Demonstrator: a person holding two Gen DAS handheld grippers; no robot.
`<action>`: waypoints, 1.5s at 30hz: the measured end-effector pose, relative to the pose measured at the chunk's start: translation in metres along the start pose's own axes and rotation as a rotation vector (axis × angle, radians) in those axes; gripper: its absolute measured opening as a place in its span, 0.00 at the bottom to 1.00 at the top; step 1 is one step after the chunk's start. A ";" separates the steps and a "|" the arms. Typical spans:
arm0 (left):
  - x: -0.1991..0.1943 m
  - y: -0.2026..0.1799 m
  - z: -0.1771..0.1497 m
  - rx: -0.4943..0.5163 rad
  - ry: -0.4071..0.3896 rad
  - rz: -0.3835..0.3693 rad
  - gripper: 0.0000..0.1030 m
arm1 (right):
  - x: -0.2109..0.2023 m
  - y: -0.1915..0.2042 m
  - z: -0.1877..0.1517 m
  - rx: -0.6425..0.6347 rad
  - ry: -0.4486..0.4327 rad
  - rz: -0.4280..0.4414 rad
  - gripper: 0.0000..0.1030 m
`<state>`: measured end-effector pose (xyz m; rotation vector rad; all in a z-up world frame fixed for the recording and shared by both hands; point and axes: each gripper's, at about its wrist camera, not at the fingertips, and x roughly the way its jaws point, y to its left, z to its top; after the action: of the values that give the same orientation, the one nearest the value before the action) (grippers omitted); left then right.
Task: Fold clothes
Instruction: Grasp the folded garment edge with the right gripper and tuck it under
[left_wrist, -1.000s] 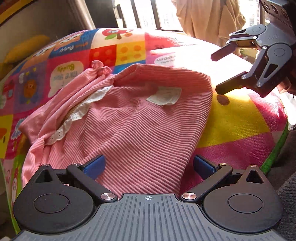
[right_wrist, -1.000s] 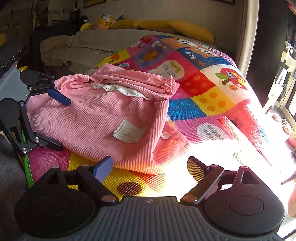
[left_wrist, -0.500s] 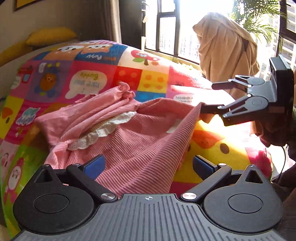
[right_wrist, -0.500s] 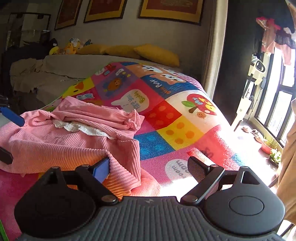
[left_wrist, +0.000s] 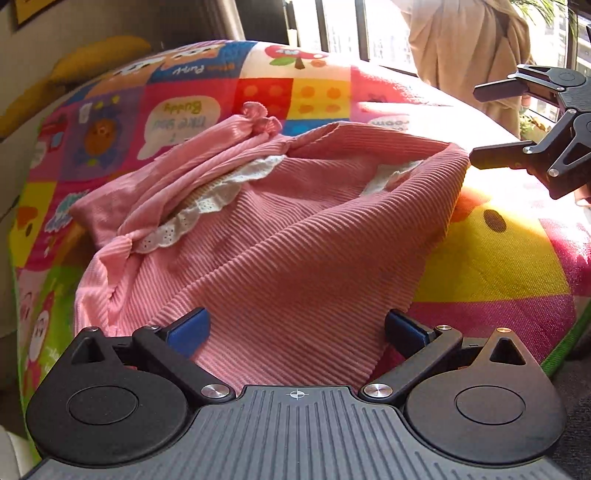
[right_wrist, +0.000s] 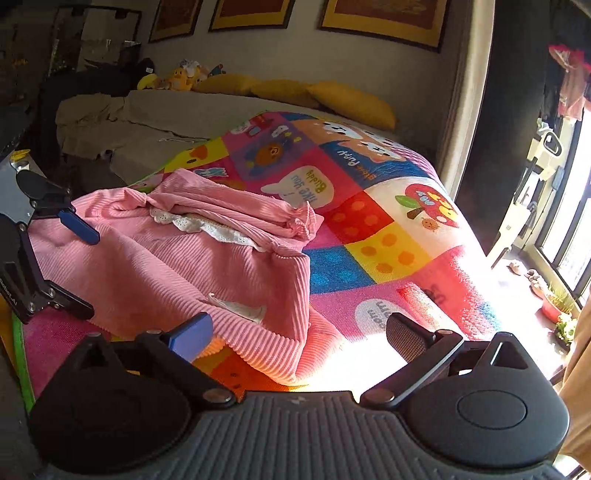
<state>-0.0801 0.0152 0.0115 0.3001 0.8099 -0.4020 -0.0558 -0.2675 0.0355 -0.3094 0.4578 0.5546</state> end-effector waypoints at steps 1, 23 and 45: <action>-0.001 0.003 -0.003 -0.017 0.012 -0.022 1.00 | -0.001 -0.003 0.003 0.034 -0.016 0.030 1.00; -0.048 0.057 0.022 -0.298 -0.162 -0.112 1.00 | 0.075 -0.032 -0.023 0.233 0.343 -0.029 1.00; 0.088 0.201 0.103 -0.348 0.005 0.183 1.00 | 0.288 -0.031 0.120 0.009 0.302 -0.011 1.00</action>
<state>0.1321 0.1309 0.0337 0.0491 0.8342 -0.0843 0.2186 -0.1201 0.0007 -0.3890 0.7494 0.4970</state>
